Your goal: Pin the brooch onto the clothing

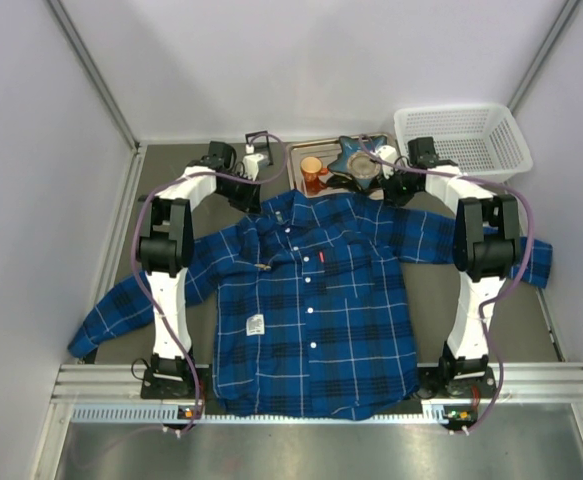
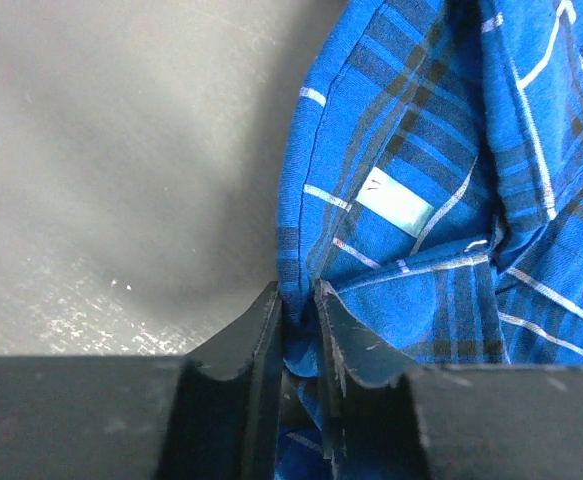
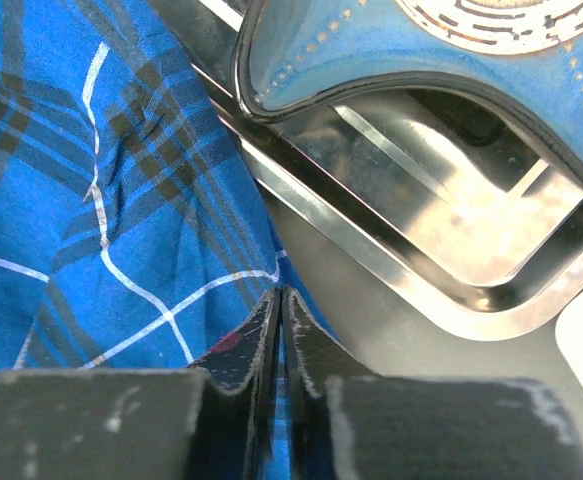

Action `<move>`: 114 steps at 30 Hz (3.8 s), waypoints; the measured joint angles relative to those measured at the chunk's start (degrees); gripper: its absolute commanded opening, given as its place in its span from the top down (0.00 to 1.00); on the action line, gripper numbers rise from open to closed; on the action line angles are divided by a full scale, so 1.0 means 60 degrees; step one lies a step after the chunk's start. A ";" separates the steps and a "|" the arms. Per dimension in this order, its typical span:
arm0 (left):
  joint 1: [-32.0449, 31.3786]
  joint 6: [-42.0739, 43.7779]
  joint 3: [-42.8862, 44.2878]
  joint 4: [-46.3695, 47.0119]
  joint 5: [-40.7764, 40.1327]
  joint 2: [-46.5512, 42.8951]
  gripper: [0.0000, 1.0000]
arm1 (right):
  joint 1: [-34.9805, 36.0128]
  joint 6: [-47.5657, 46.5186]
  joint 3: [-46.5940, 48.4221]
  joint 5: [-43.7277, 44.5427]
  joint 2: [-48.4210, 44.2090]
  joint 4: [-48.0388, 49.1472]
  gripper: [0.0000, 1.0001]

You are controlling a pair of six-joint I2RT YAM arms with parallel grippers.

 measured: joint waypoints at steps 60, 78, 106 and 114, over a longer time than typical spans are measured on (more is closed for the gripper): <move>-0.0470 0.1096 -0.0477 0.6288 -0.0270 -0.0310 0.54 | -0.0550 0.1923 -0.2761 0.2018 -0.2586 0.4127 0.85; 0.1596 0.1086 -0.1042 0.0699 -0.1330 -0.2809 0.38 | 0.0113 0.0270 -0.2004 0.0787 -0.3657 0.0076 0.01; 0.1912 0.1581 -0.0565 -0.1767 -0.4470 -0.0739 0.44 | 0.2273 -0.0969 -0.4215 0.0987 -0.2962 -0.1413 0.12; 0.2160 0.1800 0.0393 -0.1836 -0.3727 -0.0229 0.37 | 0.2269 -0.0834 -0.3982 0.0801 -0.2922 -0.1818 0.11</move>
